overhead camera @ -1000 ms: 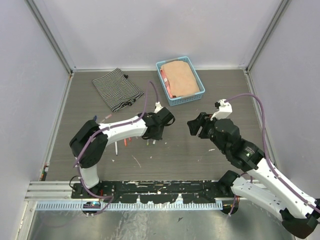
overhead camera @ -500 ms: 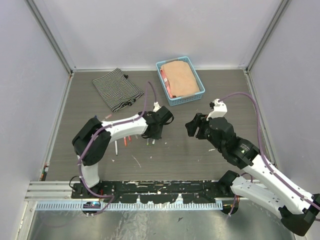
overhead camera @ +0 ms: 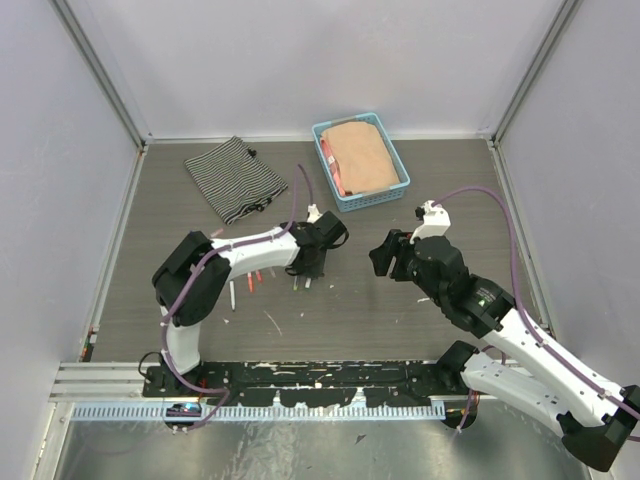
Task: Insert the pens into the pen caps
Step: Place the pen at the center of the board.
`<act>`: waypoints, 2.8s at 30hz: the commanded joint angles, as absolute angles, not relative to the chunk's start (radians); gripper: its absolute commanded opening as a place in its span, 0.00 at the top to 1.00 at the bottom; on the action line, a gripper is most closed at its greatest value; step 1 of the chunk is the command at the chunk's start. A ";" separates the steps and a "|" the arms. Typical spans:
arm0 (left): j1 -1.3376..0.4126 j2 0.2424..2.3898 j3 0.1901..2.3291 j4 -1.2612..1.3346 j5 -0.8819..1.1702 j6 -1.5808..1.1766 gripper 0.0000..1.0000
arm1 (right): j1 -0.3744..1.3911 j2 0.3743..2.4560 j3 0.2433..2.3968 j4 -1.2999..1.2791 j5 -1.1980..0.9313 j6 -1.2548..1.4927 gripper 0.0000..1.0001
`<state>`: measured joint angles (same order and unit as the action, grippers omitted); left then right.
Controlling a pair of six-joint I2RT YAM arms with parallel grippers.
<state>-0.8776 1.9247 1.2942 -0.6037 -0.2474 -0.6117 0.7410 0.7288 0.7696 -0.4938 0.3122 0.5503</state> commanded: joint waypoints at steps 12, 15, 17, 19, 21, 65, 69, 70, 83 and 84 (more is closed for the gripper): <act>-0.864 1.960 1.308 -0.579 -0.242 -0.637 0.81 | 0.737 0.708 0.776 -0.443 0.312 0.548 0.33; -0.863 1.958 1.308 -0.580 -0.242 -0.637 0.78 | 0.739 0.703 0.775 -0.443 0.313 0.550 0.33; -0.862 1.955 1.305 -0.578 -0.242 -0.639 0.77 | 0.738 0.700 0.775 -0.440 0.308 0.550 0.33; -0.861 1.950 1.300 -0.573 -0.240 -0.642 0.75 | 0.739 0.696 0.776 -0.438 0.306 0.550 0.33; -0.859 1.947 1.296 -0.569 -0.236 -0.643 0.73 | 0.738 0.696 0.778 -0.439 0.305 0.552 0.33; -0.854 1.748 1.361 -0.599 -0.272 -0.582 0.62 | 0.739 0.683 0.776 -0.451 0.308 0.551 0.33; -0.851 1.670 1.340 -0.623 -0.346 -0.563 0.62 | 0.738 0.685 0.775 -0.460 0.309 0.553 0.33; -0.848 1.651 1.328 -0.629 -0.365 -0.563 0.63 | 0.738 0.684 0.775 -0.463 0.308 0.554 0.33; -0.627 1.286 1.014 -0.662 -0.351 -0.594 0.63 | 0.739 0.718 0.773 -0.456 0.308 0.554 0.33; -0.609 1.279 0.992 -0.668 -0.353 -0.592 0.63 | 0.739 0.721 0.773 -0.453 0.306 0.552 0.33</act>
